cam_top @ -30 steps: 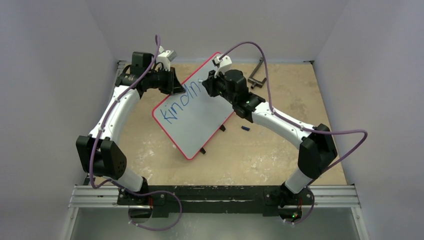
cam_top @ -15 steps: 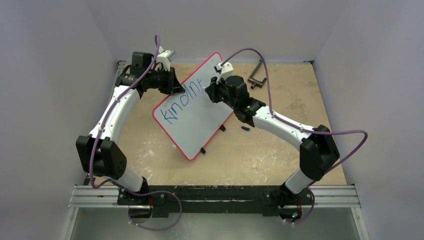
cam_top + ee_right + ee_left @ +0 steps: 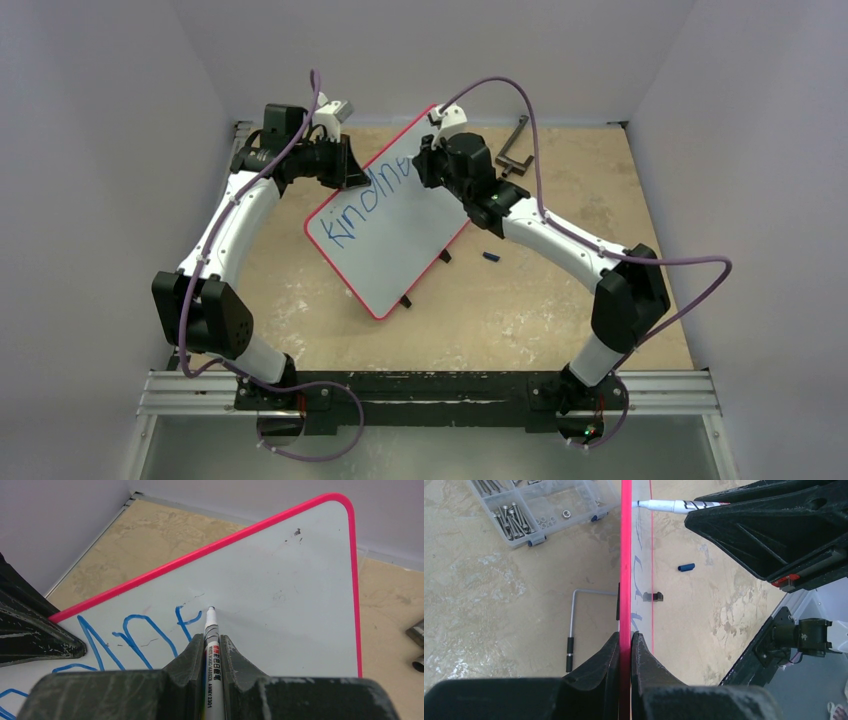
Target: Write a sentence on the whiteboard
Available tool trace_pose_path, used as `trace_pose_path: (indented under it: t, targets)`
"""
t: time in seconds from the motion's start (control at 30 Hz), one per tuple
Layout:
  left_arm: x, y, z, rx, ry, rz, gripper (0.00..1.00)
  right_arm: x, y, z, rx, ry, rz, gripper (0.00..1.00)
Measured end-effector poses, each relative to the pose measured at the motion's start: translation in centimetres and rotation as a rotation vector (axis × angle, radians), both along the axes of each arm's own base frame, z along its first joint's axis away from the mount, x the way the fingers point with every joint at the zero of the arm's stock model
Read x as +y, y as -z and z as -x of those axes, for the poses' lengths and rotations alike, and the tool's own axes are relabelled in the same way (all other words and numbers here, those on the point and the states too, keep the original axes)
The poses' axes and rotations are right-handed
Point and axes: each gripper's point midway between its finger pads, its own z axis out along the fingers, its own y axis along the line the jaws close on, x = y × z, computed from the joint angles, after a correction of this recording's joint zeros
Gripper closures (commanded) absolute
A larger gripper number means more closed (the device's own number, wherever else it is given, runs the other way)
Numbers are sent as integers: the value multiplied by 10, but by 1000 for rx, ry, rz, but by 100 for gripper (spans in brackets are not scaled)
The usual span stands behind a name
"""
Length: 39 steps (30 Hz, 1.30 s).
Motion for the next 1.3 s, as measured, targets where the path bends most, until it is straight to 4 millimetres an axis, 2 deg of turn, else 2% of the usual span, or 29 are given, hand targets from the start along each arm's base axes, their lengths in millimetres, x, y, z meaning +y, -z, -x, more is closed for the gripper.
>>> trace_pose_path:
  t: [0.3,0.57,1.1,1.3]
  targets:
    - [-1,-1,1,-3,10,7,100,-5,-3,9,4,-7,-8,100]
    - [-1,-1,1,-3,11,7,100,-5,-21,19,-16,-37,-49,100]
    - [-2,-2,1,-4,11,7,100,5,-21,19,-4,-74,-69,100]
    - [-2,-2,1,-4,12,7,100,9,-14,16,11,-78,-64,100]
